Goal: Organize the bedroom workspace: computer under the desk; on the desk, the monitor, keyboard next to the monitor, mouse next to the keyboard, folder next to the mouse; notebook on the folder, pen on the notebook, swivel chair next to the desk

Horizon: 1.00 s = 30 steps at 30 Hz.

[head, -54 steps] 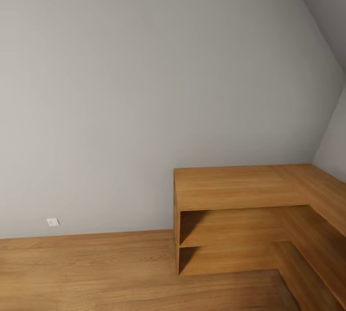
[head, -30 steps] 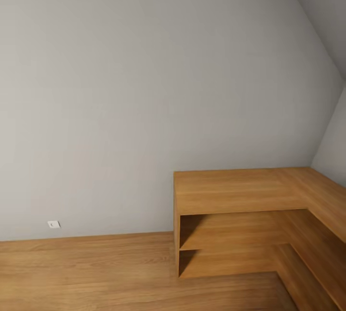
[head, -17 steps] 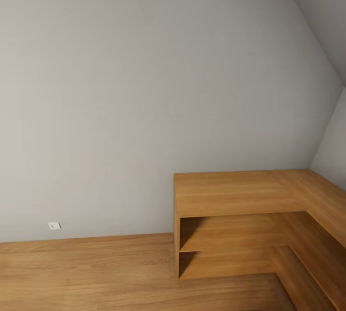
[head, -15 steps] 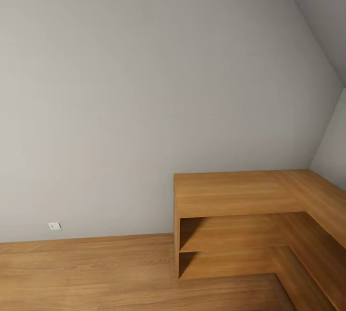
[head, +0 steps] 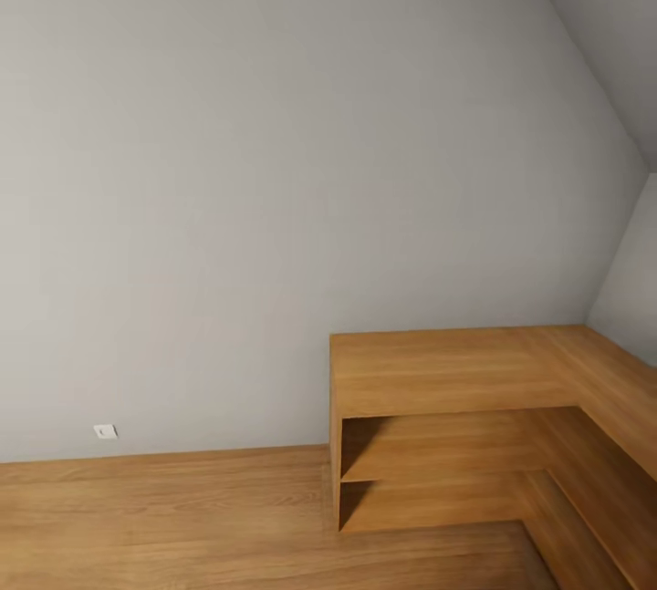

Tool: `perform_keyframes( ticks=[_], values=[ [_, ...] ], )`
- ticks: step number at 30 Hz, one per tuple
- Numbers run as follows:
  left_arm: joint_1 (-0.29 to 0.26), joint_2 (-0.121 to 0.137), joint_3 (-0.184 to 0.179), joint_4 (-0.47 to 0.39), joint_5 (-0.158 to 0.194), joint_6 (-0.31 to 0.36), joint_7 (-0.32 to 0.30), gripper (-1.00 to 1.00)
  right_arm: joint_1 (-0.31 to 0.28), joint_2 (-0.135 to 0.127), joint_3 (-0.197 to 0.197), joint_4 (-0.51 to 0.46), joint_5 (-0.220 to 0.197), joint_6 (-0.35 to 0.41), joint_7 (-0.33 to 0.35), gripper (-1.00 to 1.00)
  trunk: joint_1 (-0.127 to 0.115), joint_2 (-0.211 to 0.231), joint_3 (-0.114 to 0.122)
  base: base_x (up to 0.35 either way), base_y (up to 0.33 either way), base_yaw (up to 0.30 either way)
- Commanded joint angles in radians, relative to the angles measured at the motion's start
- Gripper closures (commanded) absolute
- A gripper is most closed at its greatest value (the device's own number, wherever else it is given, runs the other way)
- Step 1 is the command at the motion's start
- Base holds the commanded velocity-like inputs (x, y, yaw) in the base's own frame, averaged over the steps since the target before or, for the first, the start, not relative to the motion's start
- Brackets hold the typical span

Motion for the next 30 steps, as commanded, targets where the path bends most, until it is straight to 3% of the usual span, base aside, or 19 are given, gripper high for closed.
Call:
perform_keyframes(
  ticks=[1,7,10,11,12,14,15,16,17,21,26,30],
  values=[
    [0.0,0.0,0.0,-0.01,0.0,0.0,0.001,-1.0,-0.001,-0.001,0.0,-0.004,0.0,-0.005,-0.001,-1.0,-0.004,0.007,0.002,0.0,0.0,0.0],
    [0.0,0.0,0.0,-0.065,0.003,-0.001,0.002,-1.0,-0.001,-0.007,-0.001,-0.061,0.0,-0.013,-0.001,-1.0,-0.027,0.049,0.021,0.0,0.0,0.0],
    [0.0,-0.001,0.0,-0.105,0.024,-0.002,0.003,-1.0,-0.001,-0.007,-0.001,-0.11,0.0,-0.014,-0.002,-1.0,-0.038,0.07,0.03,0.0,0.0,0.0],
    [0.0,-0.001,0.0,-0.127,0.045,-0.002,0.003,-1.0,-0.002,-0.006,0.0,-0.137,0.0,-0.014,-0.002,-1.0,-0.042,0.077,0.033,0.0,0.0,0.0],
    [-0.001,-0.001,0.0,-0.173,0.106,-0.002,0.003,-1.0,-0.014,-0.003,0.0,-0.183,0.0,-0.014,-0.002,-1.0,-0.046,0.084,0.037,0.0,0.0,0.0],
    [-0.001,0.001,0.0,-0.211,0.175,-0.002,0.003,-1.0,-0.048,0.002,0.0,-0.206,-0.002,-0.014,-0.002,-1.0,-0.054,0.098,0.043,0.0,0.0,0.0],
    [-0.001,0.002,0.0,-0.218,0.192,-0.002,0.003,-1.0,-0.059,0.003,0.0,-0.209,-0.003,-0.014,-0.002,-1.0,-0.058,0.105,0.046,0.0,0.0,0.0],
    [-0.002,0.01,0.001,-0.237,0.251,-0.002,0.003,-1.0,-0.094,0.007,0.001,-0.213,-0.004,-0.015,-0.002,-1.0,-0.061,0.112,0.049,0.0,0.0,0.0],
    [-0.002,0.018,0.002,-0.24,0.272,-0.002,0.003,-1.0,-0.103,0.008,0.001,-0.213,-0.004,-0.015,-0.002,-1.0,-0.065,0.119,0.052,0.0,0.0,0.0],
    [-0.002,0.032,0.003,-0.227,0.302,-0.023,0.003,-1.0,-0.115,0.009,0.002,-0.2,-0.004,-0.016,-0.002,-1.0,-0.081,0.147,0.065,0.0,0.0,0.0],
    [-0.002,0.064,0.003,-0.145,0.313,-0.196,0.003,-1.0,-0.12,0.009,0.002,-0.131,-0.002,-0.055,-0.002,-1.0,-0.1,0.182,0.08,0.0,0.0,0.0],
    [-0.002,0.065,0.003,-0.133,0.313,-0.238,0.002,-1.0,-0.12,0.01,0.003,-0.119,-0.001,-0.101,-0.002,-1.0,-0.1,0.182,0.08,0.0,0.0,0.002]
  ],
)
